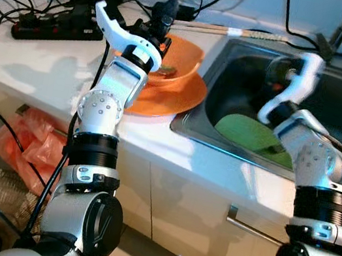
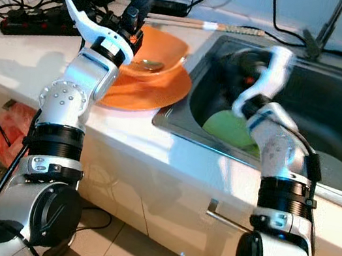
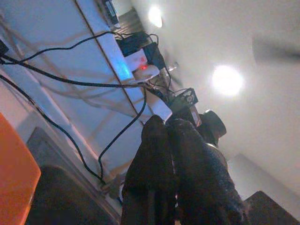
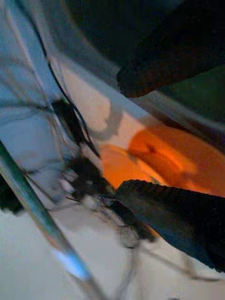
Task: Kitchen organization
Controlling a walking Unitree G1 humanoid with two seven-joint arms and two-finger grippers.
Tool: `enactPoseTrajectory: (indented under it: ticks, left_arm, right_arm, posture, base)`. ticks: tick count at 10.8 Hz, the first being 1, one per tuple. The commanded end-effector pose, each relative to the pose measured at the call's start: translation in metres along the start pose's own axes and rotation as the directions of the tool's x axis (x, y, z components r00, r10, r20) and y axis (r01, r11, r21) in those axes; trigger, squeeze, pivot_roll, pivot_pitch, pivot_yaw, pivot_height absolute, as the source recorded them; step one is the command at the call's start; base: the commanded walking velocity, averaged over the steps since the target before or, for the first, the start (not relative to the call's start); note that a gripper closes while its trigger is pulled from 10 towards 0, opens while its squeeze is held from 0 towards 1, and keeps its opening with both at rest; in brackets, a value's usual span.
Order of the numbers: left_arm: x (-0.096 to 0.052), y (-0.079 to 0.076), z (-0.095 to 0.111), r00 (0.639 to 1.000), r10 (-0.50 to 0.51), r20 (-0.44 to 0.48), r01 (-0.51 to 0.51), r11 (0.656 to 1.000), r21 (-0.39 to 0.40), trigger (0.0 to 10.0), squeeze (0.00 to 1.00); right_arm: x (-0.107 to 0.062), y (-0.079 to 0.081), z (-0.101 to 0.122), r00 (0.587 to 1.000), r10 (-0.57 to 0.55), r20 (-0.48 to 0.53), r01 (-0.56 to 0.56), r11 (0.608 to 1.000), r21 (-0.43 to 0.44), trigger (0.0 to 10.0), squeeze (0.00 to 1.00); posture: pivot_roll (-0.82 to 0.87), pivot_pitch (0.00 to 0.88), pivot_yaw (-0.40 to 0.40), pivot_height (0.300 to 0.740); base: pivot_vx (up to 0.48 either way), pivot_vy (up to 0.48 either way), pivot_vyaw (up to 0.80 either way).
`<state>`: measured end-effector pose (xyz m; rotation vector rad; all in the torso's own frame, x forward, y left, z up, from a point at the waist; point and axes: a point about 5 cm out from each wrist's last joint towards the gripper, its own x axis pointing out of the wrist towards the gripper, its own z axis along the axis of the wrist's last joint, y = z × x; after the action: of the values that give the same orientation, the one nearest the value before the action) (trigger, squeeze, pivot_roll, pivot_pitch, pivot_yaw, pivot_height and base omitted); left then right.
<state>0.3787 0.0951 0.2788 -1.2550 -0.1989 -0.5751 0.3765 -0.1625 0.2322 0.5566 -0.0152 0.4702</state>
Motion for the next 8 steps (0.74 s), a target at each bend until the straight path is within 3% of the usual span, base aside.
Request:
enactPoseTrajectory:
  ticks: [1,4,8]
  left_arm:
    - [0.002,-0.003,-0.009,1.000,-0.024,-0.011,0.024,0.999,-0.026,0.0,0.00]
    - [-0.004,0.008,-0.008,1.000,0.020,-0.004,-0.020,0.999,-0.033,0.0,0.00]
    - [-0.011,0.031,-0.007,0.994,0.109,0.013,-0.109,0.994,-0.032,0.0,0.00]
  right_arm:
    - [0.005,0.006,0.007,0.999,0.009,0.038,-0.011,0.998,0.064,10.0,0.00]
    - [0.014,0.021,0.006,0.997,0.038,0.062,-0.048,0.983,0.177,10.0,0.00]
    - [0.011,0.040,0.009,0.982,0.173,0.078,-0.186,0.958,0.217,10.0,0.00]
  posture:
    - [0.09,0.084,0.139,0.740]
    - [0.10,0.088,0.141,0.740]
    - [0.09,0.091,0.144,0.740]
  base:
    - [0.000,0.000,0.00]
    - [0.000,0.000,0.00]
    - [0.000,0.000,0.00]
